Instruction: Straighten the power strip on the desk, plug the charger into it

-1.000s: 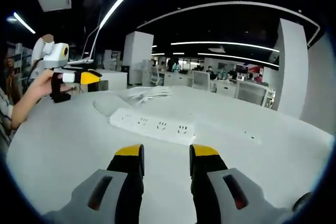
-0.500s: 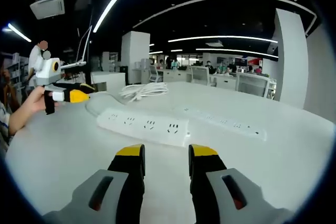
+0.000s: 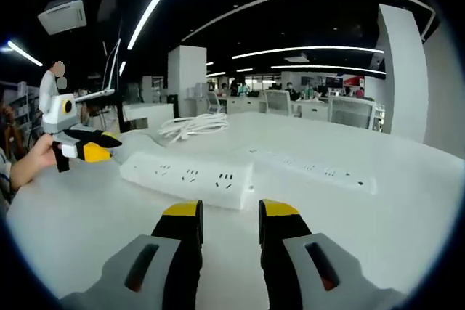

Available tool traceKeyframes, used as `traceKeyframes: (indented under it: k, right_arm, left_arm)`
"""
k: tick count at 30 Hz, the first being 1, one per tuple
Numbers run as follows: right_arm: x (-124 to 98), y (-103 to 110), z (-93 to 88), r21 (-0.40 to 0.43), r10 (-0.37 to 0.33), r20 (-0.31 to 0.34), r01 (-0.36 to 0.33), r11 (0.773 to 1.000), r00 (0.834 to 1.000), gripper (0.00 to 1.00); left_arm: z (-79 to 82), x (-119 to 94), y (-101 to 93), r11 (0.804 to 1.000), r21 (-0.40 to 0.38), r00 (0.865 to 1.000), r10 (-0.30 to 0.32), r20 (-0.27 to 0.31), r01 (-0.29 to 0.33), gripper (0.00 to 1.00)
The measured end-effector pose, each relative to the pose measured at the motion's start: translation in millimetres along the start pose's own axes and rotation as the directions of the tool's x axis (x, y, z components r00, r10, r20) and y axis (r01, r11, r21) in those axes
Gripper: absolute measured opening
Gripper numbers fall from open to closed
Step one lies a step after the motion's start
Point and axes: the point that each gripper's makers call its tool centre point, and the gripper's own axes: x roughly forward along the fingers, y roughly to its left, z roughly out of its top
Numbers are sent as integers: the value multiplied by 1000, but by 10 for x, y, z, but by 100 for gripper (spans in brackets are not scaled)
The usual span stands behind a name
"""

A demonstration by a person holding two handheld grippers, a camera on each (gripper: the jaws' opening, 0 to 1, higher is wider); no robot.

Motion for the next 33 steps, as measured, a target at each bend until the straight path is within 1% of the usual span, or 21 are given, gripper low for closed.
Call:
traceKeyframes:
  k: [4,10,13,16,23,26,29,33]
  right_arm:
    - [58,5,-13,11,14,4,-14,1000,1000,28]
    - [142,-19,-40,-2,16,-9,-16,1000,1000,26]
    - [188,4,-42,-4,30,-14,-30,1000,999,25]
    - [239,42,-60,-21,40,-26,-41,999,999,24]
    - [320,88,-109,-33,63,-42,-64,997,997,23]
    - [322,95,-124,-37,58,-49,-60,998,997,23]
    - [318,87,-121,-16,60,-40,-60,998,997,23]
    - [325,96,-121,-28,54,-47,-55,998,997,23]
  left_arm:
    - [-61,49,-57,1000,-2,1000,-20,-10,20,31]
    - [-63,98,-116,998,-20,998,-56,3,57,30]
    - [-102,123,-130,998,-12,998,-58,-11,58,29]
    - [-133,140,-132,998,-22,998,-61,-21,61,30]
    - [-131,175,-138,998,-19,998,-64,-22,64,29]
    - [-142,183,-161,997,-21,997,-75,-28,74,29]
    - [-137,189,-159,997,-22,997,-74,-26,73,29]
    - [-157,206,-152,997,-31,997,-76,-34,75,29]
